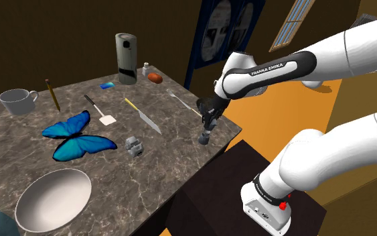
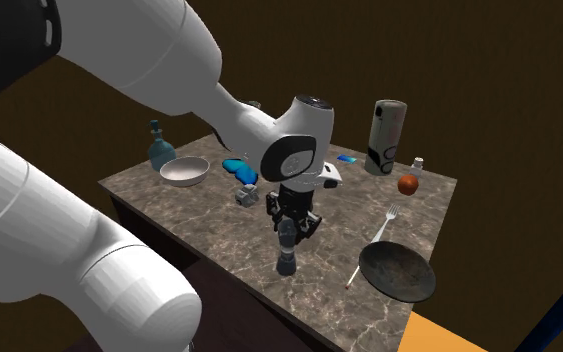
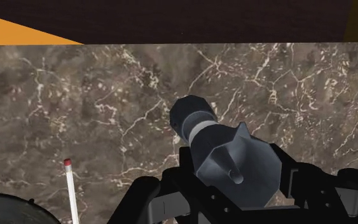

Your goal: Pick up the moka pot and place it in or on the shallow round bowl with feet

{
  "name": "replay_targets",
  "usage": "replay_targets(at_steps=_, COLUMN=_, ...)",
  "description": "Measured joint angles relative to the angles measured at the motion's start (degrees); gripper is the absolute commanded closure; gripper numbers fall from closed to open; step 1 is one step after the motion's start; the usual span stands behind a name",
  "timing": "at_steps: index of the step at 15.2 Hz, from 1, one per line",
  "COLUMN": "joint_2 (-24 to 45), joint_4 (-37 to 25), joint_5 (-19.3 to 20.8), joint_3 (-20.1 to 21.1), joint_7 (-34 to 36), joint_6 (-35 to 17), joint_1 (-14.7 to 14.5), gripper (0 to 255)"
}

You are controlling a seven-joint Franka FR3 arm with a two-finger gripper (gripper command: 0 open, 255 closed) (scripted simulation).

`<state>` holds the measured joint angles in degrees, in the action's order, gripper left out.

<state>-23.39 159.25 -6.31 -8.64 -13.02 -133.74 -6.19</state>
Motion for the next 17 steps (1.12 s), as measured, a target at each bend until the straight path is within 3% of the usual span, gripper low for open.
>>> replay_targets(at_steps=17, joint_2=-8.8, joint_4=-7.7, joint_5=1.8, joint_3=1.1, joint_7=2.8, joint_6=16.3, joint_1=1.1, gripper=255)
